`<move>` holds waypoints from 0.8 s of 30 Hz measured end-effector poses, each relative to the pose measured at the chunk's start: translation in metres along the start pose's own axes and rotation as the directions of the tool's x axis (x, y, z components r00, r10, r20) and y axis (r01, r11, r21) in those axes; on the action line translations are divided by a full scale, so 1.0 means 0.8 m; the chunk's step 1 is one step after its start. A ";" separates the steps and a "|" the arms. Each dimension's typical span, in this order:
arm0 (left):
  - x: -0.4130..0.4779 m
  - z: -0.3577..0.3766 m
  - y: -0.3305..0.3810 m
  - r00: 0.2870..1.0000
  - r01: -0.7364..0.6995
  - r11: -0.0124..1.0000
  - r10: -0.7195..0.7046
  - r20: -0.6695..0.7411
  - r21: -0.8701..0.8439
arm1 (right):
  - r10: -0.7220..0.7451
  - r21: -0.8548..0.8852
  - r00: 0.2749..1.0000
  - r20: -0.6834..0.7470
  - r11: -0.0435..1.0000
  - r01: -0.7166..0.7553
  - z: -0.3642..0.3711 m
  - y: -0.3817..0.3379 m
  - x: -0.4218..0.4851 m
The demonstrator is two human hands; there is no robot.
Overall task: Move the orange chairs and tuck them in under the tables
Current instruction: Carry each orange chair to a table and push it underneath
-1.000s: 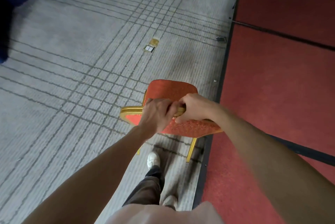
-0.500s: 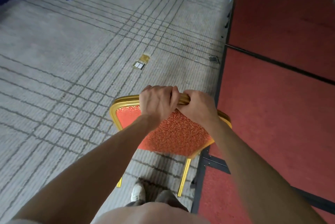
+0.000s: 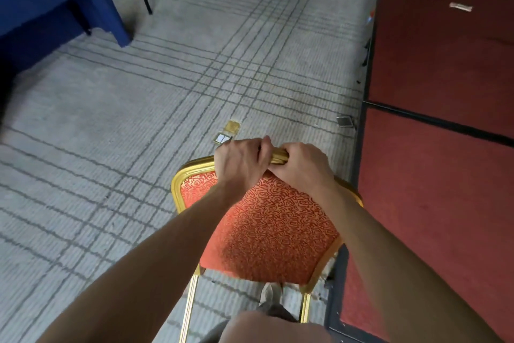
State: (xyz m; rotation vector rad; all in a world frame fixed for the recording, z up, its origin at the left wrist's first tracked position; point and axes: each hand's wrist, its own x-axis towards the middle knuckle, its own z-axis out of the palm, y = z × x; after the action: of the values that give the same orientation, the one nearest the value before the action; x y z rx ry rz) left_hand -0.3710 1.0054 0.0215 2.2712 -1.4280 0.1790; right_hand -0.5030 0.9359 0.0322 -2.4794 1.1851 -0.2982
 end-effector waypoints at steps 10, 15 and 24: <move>0.158 0.075 -0.016 0.924 -0.353 0.924 0.319 0.211 0.148 | 0.058 0.033 0.998 0.039 0.998 -0.059 0.005 0.059 0.160; 0.237 0.115 -0.015 0.931 -0.209 0.976 0.220 0.291 -0.067 | 0.151 0.025 0.977 0.149 0.987 -0.156 0.007 0.090 0.253; 0.386 0.132 -0.011 0.888 -0.242 0.952 0.295 0.352 -0.188 | 0.123 0.057 0.940 0.319 0.987 -0.149 -0.041 0.094 0.373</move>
State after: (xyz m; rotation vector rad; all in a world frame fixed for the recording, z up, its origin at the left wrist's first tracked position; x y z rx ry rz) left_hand -0.2358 0.7083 0.0291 2.0572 -1.8878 -0.2833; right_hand -0.3814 0.6515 0.0389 -2.2550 1.1742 0.0856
